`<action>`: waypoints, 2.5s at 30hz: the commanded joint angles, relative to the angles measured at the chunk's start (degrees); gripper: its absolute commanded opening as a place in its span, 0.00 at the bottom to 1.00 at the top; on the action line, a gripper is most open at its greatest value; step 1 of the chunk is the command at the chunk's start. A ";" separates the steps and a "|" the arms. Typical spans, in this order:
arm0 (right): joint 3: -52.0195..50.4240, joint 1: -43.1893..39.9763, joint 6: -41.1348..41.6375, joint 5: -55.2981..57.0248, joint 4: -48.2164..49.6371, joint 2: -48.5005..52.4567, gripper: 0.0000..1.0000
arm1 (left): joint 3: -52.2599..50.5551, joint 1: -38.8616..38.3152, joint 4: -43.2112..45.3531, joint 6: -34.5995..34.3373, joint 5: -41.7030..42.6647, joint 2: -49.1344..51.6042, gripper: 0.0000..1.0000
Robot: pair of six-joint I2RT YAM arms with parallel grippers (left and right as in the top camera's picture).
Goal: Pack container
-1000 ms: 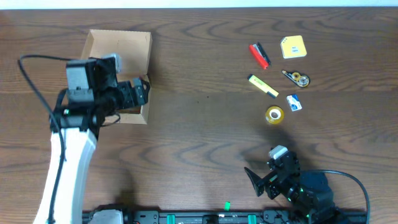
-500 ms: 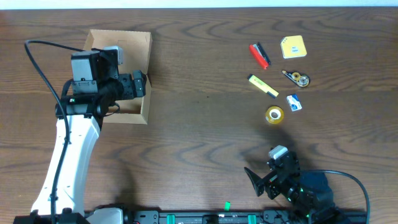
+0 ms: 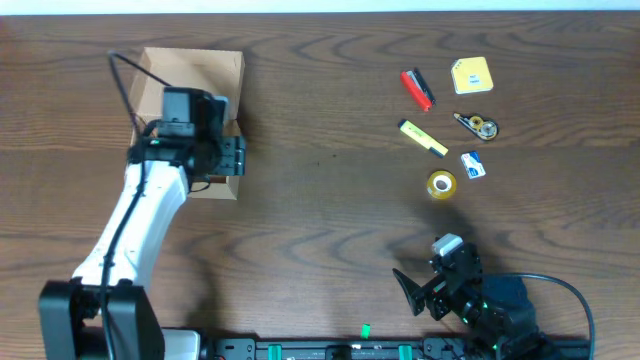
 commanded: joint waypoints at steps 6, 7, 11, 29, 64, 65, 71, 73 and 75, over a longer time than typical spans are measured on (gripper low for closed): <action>-0.57 0.52 -0.63 0.15 -0.24 -0.31 0.99 | 1.20 -5.20 0.50 1.33 -11.52 5.57 0.66; -0.57 0.52 -0.63 0.15 -0.26 -0.31 0.99 | 1.20 -5.16 0.48 1.11 -11.43 6.51 0.57; -0.57 0.52 -0.63 0.15 -0.26 -0.31 0.99 | 1.25 -5.22 0.96 1.05 -11.30 7.37 0.29; -0.57 0.52 -0.63 0.15 -0.26 -0.31 0.99 | 11.23 -22.71 1.62 -23.50 -10.51 7.34 0.05; -0.57 0.52 -0.66 0.13 -0.26 -0.31 0.99 | 18.21 -38.34 12.09 -38.25 -14.21 17.90 0.59; -0.57 0.52 -0.63 0.15 -0.26 -0.31 0.99 | 18.32 -38.34 12.09 -38.25 -14.32 17.88 0.59; -0.57 0.52 -0.63 0.13 -0.26 -0.31 0.99 | 24.06 -38.34 7.21 -32.06 -16.61 17.35 0.56; -0.57 0.52 -0.66 0.15 -0.24 -0.31 0.99 | 27.89 -38.34 2.36 -30.12 -20.65 16.85 0.56; -0.57 0.52 -0.63 0.15 -0.26 -0.31 0.99 | 31.47 -38.10 -1.99 -28.11 -23.65 16.22 0.57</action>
